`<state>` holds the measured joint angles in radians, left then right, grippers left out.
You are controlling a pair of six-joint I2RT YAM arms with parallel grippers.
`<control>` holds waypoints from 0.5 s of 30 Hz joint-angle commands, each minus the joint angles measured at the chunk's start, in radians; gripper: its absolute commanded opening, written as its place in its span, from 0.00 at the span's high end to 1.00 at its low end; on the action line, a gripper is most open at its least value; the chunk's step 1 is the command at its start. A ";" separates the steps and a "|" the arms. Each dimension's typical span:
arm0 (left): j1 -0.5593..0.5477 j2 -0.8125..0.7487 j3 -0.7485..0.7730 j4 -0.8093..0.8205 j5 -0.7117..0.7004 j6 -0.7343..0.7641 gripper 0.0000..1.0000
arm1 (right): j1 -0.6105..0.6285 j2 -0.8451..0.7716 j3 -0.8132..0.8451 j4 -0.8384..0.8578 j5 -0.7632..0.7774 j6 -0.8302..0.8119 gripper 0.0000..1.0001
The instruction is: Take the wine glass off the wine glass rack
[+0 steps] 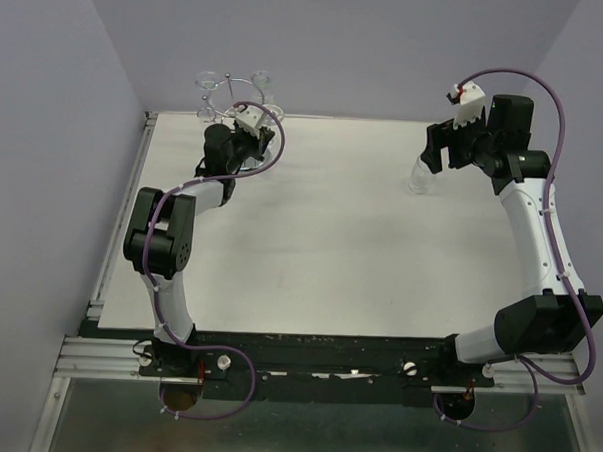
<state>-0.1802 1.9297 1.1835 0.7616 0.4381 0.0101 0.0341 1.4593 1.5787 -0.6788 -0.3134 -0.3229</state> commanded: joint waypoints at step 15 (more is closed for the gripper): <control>-0.033 -0.070 0.002 0.056 0.050 -0.006 1.00 | 0.009 -0.031 -0.039 0.027 0.027 0.001 0.10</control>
<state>-0.1997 1.9156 1.1835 0.7609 0.4484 0.0097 0.0341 1.4578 1.5551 -0.6739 -0.3065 -0.3229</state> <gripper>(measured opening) 0.070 0.900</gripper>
